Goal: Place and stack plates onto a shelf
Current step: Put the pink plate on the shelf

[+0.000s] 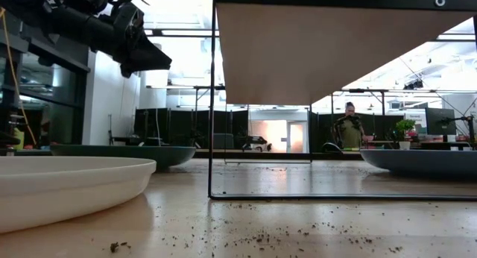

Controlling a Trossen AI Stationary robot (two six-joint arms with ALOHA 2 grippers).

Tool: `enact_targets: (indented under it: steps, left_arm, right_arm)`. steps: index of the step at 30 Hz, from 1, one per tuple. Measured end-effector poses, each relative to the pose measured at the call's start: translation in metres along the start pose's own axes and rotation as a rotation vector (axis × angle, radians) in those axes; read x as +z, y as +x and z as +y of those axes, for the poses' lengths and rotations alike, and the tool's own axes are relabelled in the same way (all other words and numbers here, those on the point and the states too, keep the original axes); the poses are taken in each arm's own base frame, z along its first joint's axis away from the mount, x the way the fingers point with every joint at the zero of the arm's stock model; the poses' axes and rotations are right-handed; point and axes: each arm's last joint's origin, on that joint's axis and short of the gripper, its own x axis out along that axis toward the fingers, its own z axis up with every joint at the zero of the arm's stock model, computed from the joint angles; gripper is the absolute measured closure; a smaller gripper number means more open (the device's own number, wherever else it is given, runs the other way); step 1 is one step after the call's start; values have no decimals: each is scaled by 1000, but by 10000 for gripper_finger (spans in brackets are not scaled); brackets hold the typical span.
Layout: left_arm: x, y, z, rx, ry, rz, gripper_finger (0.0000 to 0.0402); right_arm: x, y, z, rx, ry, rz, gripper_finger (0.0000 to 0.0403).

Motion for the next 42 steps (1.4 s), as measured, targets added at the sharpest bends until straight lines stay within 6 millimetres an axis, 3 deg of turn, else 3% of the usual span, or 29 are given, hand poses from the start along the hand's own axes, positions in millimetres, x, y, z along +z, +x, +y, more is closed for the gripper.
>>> enact_targets:
  steps: [4,9,15,30,37,42]
  left_arm:
    - [0,0,0,-1,16,-3,298]
    - [0,0,0,-1,54,-3,298]
    - [0,0,0,-1,82,-3,298]
    - [-3,5,1,6,74,26,298]
    - [-23,25,11,243,3,160,298]
    - [-29,40,13,288,-19,276,298]
  right_arm:
    - [-1,15,-14,198,-19,-107,276]
    - [2,29,-37,180,-33,-117,276]
    - [-2,45,-46,204,-58,-74,276]
    - [4,48,-40,219,-18,-143,276]
    - [5,48,-40,220,-29,-153,276]
    - [5,48,-40,220,-29,-152,276]
